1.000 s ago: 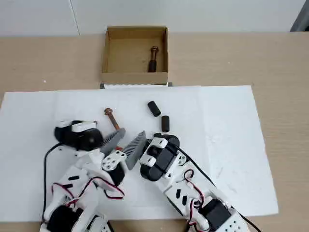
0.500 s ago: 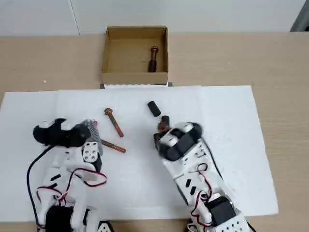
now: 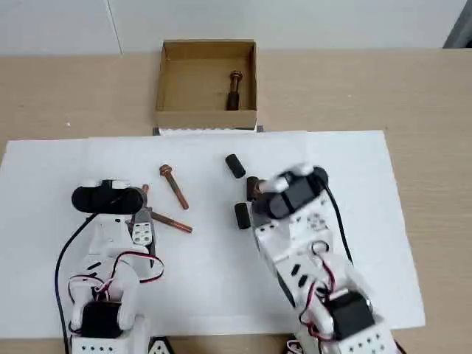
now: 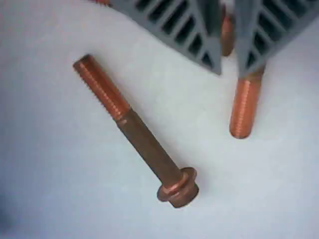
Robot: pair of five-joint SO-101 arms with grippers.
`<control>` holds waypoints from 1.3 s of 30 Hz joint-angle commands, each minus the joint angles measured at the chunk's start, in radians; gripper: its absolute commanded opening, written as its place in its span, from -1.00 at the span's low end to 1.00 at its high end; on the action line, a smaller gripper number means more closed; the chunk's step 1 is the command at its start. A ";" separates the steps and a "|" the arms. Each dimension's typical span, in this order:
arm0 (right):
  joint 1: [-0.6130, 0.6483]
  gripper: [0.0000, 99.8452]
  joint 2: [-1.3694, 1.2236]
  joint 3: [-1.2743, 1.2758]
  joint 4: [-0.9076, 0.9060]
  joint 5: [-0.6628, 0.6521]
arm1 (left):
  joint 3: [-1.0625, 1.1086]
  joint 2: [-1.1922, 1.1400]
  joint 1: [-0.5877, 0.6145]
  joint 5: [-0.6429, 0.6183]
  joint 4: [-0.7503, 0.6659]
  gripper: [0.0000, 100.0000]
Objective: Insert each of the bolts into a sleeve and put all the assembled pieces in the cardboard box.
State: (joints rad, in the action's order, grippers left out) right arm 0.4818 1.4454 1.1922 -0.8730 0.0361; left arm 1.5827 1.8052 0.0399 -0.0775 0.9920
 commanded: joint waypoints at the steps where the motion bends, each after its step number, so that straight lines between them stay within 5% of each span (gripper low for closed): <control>1: -0.002 -1.00 -0.246 -0.201 0.101 0.012 | 0.015 0.011 0.006 0.008 -0.002 -0.99; 10: -0.073 -0.99 -0.811 -0.543 0.346 -0.006 | 0.065 0.011 0.009 0.005 -0.003 -0.99; 22: -0.088 -0.99 -1.425 -0.993 0.573 -0.292 | 0.065 0.011 0.009 0.005 0.000 -0.99; 29: -0.087 -0.99 -1.776 -1.284 0.588 -0.442 | 0.065 0.011 0.009 0.005 0.000 -0.99; 39: -0.081 -0.99 -2.084 -1.623 0.542 -0.476 | 0.065 0.011 0.009 0.005 0.000 -0.99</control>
State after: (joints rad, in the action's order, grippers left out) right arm 0.4020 -0.6306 -0.3038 -0.3191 -0.4289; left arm 1.6533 1.8052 0.0445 -0.0775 0.9920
